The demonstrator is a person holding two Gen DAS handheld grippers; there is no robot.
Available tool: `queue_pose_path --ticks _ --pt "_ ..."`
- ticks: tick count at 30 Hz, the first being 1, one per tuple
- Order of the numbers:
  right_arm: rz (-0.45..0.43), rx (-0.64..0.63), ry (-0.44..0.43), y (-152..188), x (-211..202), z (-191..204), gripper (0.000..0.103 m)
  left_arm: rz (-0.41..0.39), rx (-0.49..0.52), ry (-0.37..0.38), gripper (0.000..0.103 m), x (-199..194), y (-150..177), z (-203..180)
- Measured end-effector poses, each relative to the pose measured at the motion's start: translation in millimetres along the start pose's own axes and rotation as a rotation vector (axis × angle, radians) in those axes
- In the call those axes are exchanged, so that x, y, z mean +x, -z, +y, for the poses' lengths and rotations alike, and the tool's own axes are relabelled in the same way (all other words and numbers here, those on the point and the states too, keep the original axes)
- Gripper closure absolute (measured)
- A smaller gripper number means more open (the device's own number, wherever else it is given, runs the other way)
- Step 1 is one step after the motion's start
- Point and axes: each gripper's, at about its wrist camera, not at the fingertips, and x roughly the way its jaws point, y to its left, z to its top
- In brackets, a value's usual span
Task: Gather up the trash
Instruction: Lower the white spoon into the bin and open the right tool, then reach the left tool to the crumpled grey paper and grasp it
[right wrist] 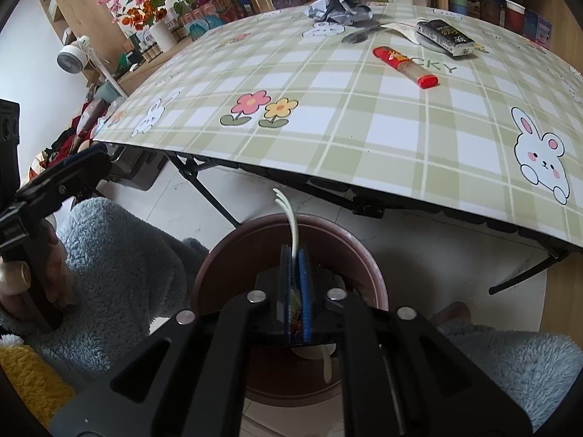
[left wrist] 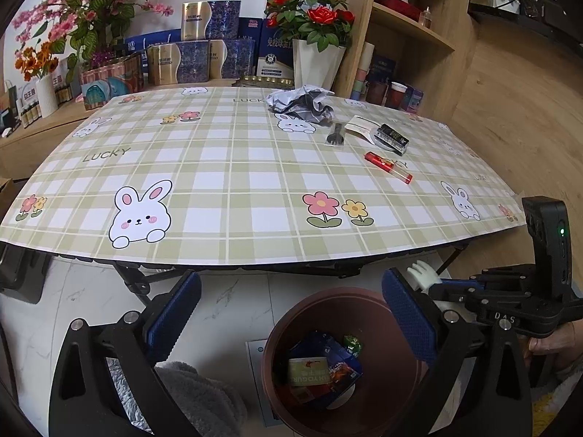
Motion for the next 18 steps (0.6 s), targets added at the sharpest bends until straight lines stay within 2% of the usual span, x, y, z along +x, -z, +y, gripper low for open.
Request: queue_pose_path --ticks 2,4,6,7,9,11,18 --pt "-0.009 0.001 -0.005 -0.8 -1.8 -0.3 0.069 -0.005 -0.003 -0.007 0.006 -0.6 -0.4 0.2" --pt "-0.014 -0.001 -0.001 -1.1 -2.1 0.4 0.063 -0.003 -0.004 -0.01 0.006 -0.2 -0.6 0.3" --pt "-0.022 0.005 0.009 -1.3 -3.1 -0.6 0.047 0.0 -0.004 -0.013 0.006 0.4 -0.4 0.2" --pt "-0.027 0.009 0.013 -1.4 -3.7 -1.2 0.043 0.0 -0.004 -0.013 0.006 0.6 -0.7 0.3" --pt "-0.042 0.021 0.021 -2.2 -6.4 -3.5 0.023 0.0 -0.004 -0.014 0.006 0.6 -0.6 0.1" --pt "-0.069 0.043 0.04 -3.4 -10.5 -7.4 0.008 0.001 -0.003 -0.013 0.006 0.9 -0.7 0.2" --pt "-0.064 0.123 0.084 -4.3 -8.6 -24.2 0.006 0.006 -0.002 -0.015 0.006 2.7 -0.3 0.5"
